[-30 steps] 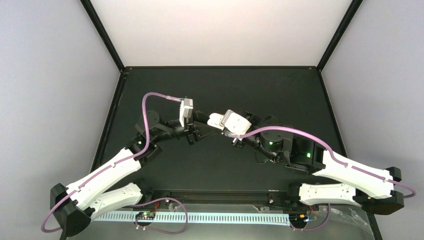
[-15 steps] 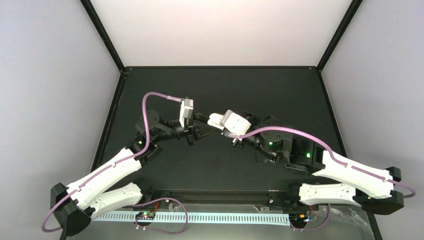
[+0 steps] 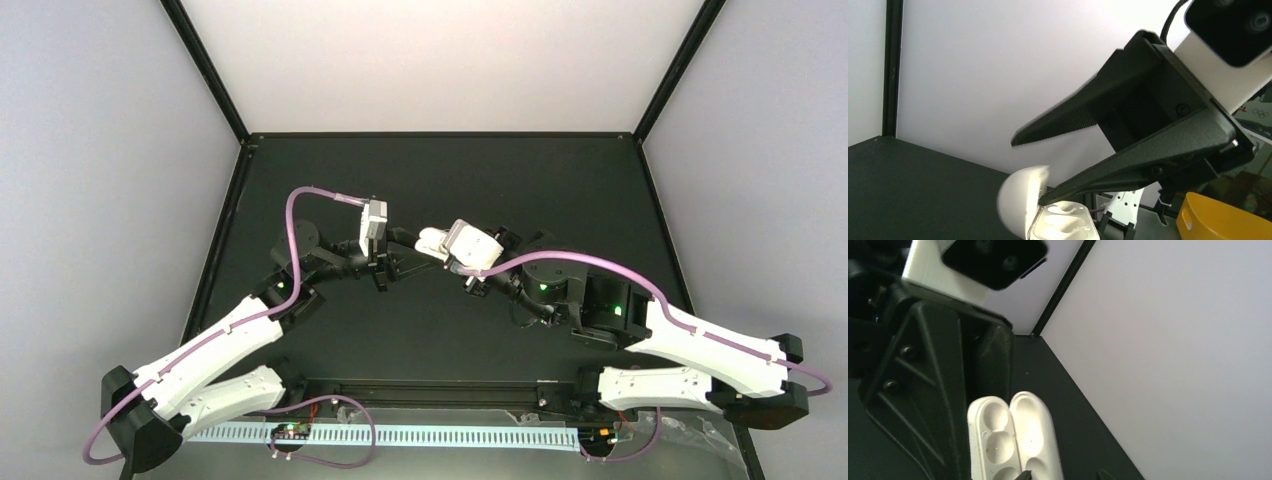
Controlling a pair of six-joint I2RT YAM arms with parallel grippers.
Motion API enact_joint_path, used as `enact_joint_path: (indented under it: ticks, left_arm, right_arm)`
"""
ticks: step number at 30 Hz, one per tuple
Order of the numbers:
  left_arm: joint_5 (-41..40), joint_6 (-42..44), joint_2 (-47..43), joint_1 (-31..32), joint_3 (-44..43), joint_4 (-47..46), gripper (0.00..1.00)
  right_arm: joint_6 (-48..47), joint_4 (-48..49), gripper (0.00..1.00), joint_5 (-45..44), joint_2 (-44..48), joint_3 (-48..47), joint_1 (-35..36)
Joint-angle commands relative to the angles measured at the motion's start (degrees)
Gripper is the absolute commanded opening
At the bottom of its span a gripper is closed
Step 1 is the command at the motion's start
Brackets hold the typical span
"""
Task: Insert the wireless bluetooth earbuds into the charging case
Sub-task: Adjust the charging case.
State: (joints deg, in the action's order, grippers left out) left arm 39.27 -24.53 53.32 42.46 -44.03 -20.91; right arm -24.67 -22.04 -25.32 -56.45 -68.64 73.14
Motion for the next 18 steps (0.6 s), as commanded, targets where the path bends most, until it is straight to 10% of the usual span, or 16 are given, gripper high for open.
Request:
enact_joint_path:
  ticks: [1, 9, 18]
  left_arm:
    - [1.63, 3.01, -1.26, 0.09, 1.88, -4.15, 0.02]
    - [1.0, 9.26, -7.38, 0.09, 7.04, -5.86, 0.02]
    - [-1.2, 13.09, -19.2, 0.13, 11.32, -0.19, 0.01]
  right_arm:
    - [3.13, 0.44, 0.42, 1.77, 1.49, -1.16, 0.45]
    - [15.47, 2.35, 0.78, 7.89, 6.27, -3.0, -0.98]
    - [42.65, 4.45, 0.83, 15.59, 8.17, 8.8, -23.01]
